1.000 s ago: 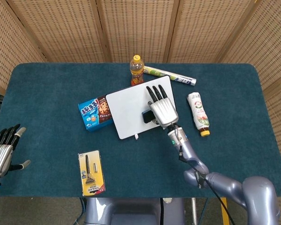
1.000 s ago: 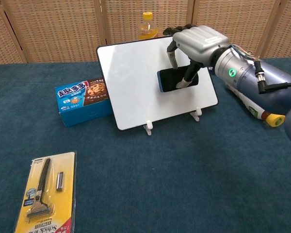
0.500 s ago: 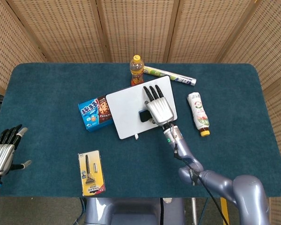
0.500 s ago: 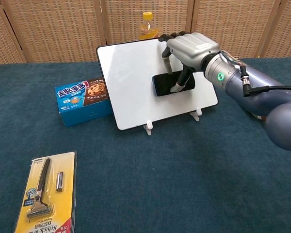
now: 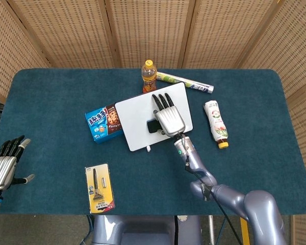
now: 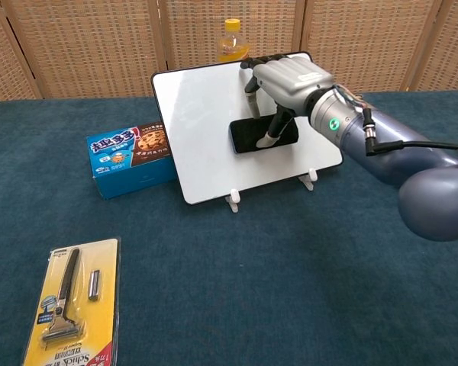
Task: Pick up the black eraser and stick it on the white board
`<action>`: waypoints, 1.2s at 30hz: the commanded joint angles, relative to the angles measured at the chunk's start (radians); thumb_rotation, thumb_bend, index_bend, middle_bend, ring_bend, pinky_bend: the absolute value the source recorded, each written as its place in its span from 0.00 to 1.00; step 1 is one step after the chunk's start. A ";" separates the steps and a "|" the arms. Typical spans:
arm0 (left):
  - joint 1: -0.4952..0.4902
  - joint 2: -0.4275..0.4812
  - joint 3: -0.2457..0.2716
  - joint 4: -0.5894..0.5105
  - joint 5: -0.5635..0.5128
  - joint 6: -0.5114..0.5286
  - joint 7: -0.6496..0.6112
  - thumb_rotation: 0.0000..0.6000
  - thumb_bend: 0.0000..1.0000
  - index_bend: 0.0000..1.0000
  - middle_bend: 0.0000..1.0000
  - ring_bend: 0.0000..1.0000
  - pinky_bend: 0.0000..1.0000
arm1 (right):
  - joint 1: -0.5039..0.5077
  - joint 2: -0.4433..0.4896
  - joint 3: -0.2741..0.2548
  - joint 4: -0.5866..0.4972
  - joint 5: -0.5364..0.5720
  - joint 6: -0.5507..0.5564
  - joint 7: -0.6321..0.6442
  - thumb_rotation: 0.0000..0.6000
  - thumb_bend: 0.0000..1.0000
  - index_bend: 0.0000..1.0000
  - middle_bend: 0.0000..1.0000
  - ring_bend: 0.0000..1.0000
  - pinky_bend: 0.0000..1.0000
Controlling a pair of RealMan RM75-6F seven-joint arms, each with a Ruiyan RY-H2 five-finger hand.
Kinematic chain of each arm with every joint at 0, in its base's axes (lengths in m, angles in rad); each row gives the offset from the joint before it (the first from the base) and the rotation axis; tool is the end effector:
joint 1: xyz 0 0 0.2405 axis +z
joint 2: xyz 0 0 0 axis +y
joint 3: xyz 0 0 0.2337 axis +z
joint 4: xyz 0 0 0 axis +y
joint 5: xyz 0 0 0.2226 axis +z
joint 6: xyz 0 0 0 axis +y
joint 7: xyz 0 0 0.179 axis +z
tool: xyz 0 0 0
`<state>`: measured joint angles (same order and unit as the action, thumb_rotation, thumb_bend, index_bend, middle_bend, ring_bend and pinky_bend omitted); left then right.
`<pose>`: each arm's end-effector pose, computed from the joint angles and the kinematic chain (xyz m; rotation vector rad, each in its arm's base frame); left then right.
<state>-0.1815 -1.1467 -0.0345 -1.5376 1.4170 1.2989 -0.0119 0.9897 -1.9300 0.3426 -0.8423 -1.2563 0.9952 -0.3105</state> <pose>-0.3155 0.2405 0.1110 -1.4750 -1.0007 -0.7851 -0.0481 -0.4454 -0.0671 1.7549 -0.5716 1.0575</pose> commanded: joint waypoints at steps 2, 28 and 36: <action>0.000 -0.001 0.000 0.000 0.001 0.001 -0.001 1.00 0.13 0.00 0.00 0.00 0.00 | 0.004 -0.006 0.000 0.010 -0.003 0.007 0.011 1.00 0.13 0.57 0.06 0.00 0.02; -0.001 0.002 0.003 -0.001 0.001 0.003 -0.009 1.00 0.13 0.00 0.00 0.00 0.00 | -0.003 -0.005 -0.001 0.003 0.016 0.018 0.017 1.00 0.10 0.38 0.00 0.00 0.02; -0.001 0.004 0.000 0.001 -0.004 0.002 -0.017 1.00 0.13 0.00 0.00 0.00 0.00 | -0.066 0.072 -0.002 -0.138 0.064 0.061 -0.115 1.00 0.10 0.16 0.00 0.00 0.01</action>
<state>-0.1829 -1.1429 -0.0341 -1.5364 1.4126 1.3006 -0.0289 0.9524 -1.8943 0.3380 -0.9166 -1.2190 1.0388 -0.3753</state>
